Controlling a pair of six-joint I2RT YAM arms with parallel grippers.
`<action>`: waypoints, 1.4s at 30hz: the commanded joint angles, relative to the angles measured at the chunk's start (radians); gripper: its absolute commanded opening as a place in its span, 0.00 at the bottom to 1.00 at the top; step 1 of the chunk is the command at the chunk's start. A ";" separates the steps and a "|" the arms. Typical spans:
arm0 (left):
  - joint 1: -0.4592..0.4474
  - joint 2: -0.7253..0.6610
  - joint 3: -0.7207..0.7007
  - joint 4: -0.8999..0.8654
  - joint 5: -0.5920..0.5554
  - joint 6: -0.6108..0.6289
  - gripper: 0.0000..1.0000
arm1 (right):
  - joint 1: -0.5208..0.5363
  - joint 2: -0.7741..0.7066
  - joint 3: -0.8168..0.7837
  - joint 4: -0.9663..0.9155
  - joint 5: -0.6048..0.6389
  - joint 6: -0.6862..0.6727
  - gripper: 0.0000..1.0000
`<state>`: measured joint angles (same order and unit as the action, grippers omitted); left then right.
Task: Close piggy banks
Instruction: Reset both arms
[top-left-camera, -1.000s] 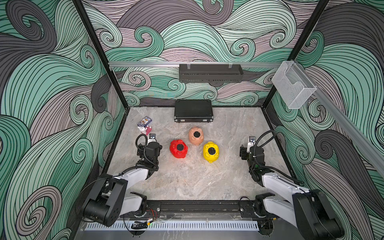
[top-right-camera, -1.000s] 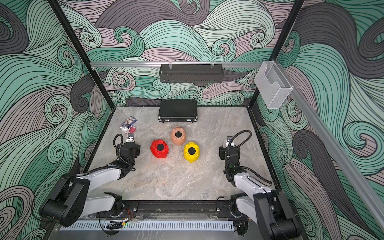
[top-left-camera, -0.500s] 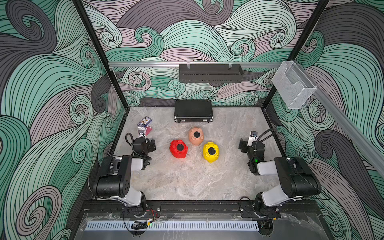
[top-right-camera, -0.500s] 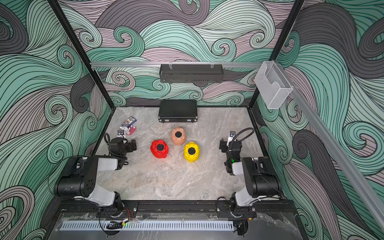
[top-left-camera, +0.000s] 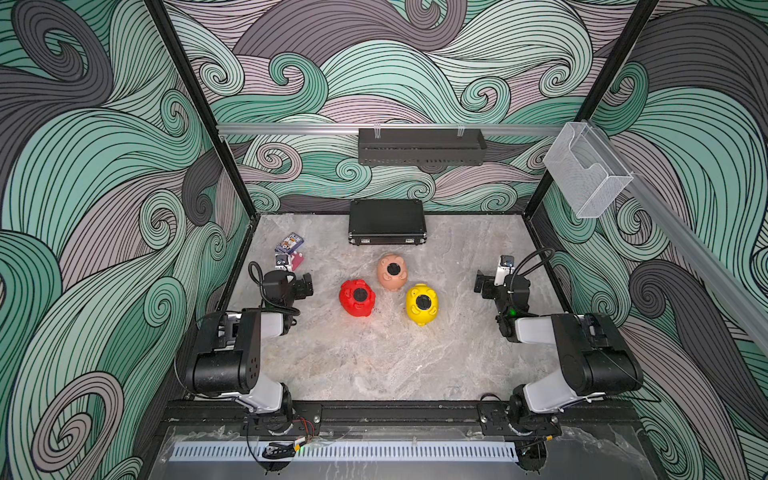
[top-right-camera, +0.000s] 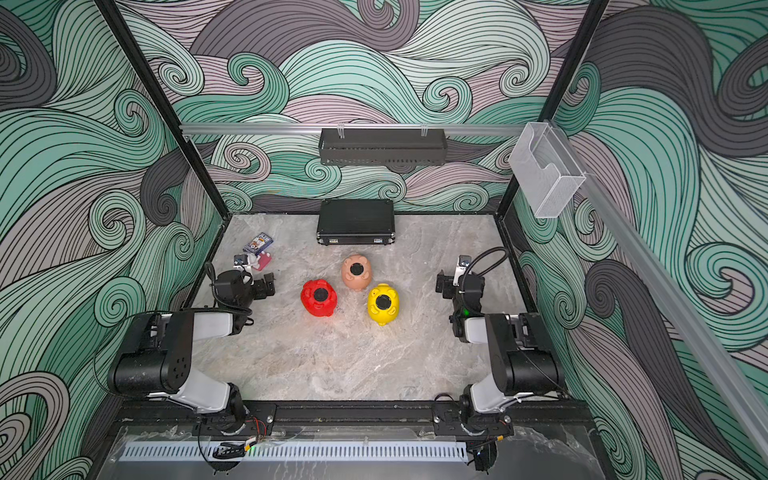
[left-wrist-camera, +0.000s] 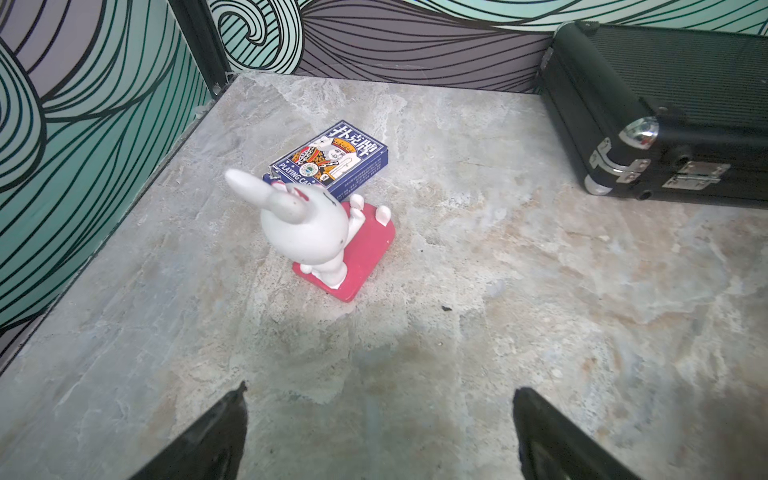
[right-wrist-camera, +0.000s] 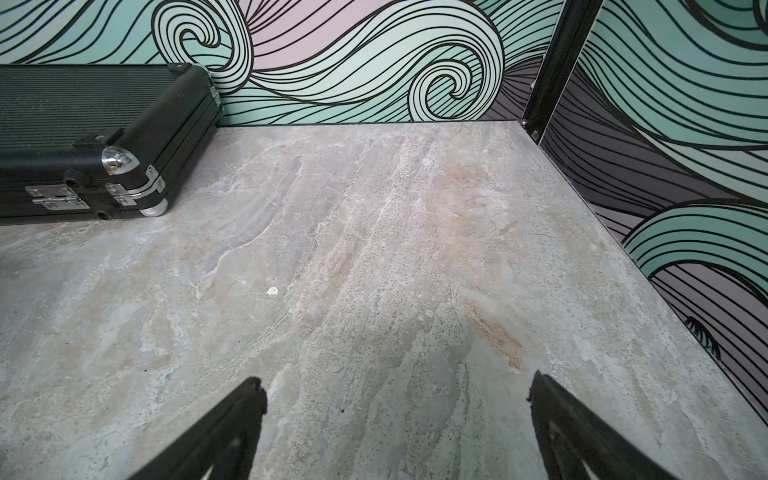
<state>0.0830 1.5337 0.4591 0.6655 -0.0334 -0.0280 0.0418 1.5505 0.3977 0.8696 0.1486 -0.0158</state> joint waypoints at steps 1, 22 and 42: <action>-0.003 -0.006 0.014 -0.002 0.012 -0.009 0.99 | 0.004 -0.013 -0.003 -0.001 -0.010 -0.001 1.00; -0.005 -0.007 0.017 -0.007 0.010 -0.010 0.99 | 0.002 -0.013 -0.002 -0.002 -0.014 0.000 1.00; -0.024 -0.007 0.024 -0.023 -0.046 -0.016 0.99 | 0.001 -0.016 -0.007 -0.005 0.032 0.016 1.00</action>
<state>0.0620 1.5063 0.3622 0.7597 -0.0536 -0.0311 0.0399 1.5459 0.3012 1.0233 0.1585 -0.0059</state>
